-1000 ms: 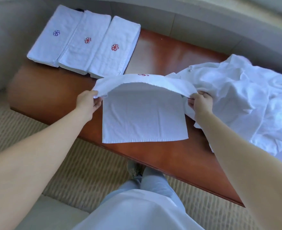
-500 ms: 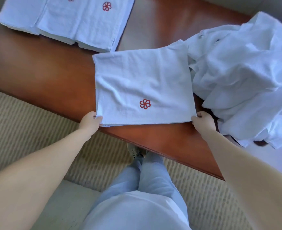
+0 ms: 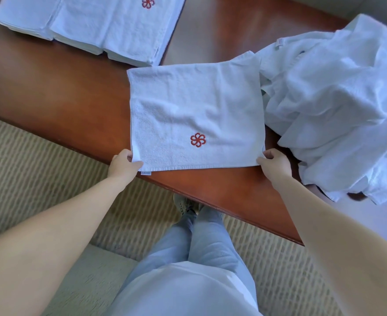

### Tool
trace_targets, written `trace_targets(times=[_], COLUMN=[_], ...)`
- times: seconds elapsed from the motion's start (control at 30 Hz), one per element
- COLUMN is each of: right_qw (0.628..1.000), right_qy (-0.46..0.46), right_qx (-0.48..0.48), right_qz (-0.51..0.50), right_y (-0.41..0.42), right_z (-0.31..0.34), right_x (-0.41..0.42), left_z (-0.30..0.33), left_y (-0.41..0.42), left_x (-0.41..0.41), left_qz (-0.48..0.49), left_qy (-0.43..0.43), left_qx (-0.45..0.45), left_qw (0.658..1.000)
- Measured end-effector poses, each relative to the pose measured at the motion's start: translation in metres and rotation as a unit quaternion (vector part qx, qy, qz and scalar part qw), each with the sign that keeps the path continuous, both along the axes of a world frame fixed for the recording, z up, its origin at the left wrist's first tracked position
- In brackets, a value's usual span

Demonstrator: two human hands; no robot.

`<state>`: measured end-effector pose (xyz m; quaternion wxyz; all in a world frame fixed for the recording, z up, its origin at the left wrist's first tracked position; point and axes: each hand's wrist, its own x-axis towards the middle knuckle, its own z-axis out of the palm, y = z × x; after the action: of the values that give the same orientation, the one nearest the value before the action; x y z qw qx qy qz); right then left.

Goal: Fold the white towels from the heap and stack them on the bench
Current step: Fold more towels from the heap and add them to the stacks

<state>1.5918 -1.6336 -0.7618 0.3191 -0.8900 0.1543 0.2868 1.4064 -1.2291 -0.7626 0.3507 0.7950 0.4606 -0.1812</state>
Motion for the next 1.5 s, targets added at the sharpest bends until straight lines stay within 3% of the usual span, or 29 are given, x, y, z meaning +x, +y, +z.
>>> trace_targets(times=[0.23, 0.73, 1.1, 1.23, 1.33, 1.5], right_qw=[0.999, 0.995, 0.994, 0.985, 0.967, 0.938], right_qy=[0.015, 0.030, -0.007, -0.006, 0.003, 0.002], right_qx=[0.015, 0.044, 0.053, 0.102, 0.171, 0.267], right_qz=[-0.028, -0.081, -0.098, -0.136, -0.190, -0.221], right_y=[-0.001, -0.009, -0.012, -0.008, -0.006, -0.004], right_z=[-0.002, -0.008, 0.001, 0.022, 0.051, 0.129], right_x=[-0.002, -0.001, -0.009, -0.011, -0.010, -0.002], left_z=[0.001, 0.001, 0.002, 0.018, 0.044, 0.121], left_y=[0.007, 0.020, 0.010, 0.008, 0.004, 0.002], left_x=[-0.003, -0.004, -0.008, -0.011, -0.012, -0.005], left_qz=[-0.054, 0.057, 0.110, 0.204, 0.286, 0.323], left_qy=[-0.023, -0.065, -0.053, -0.095, -0.133, -0.227], left_qx=[-0.049, -0.118, -0.092, -0.148, -0.231, -0.332], left_qw=[0.997, 0.989, 0.988, 0.963, 0.920, 0.857])
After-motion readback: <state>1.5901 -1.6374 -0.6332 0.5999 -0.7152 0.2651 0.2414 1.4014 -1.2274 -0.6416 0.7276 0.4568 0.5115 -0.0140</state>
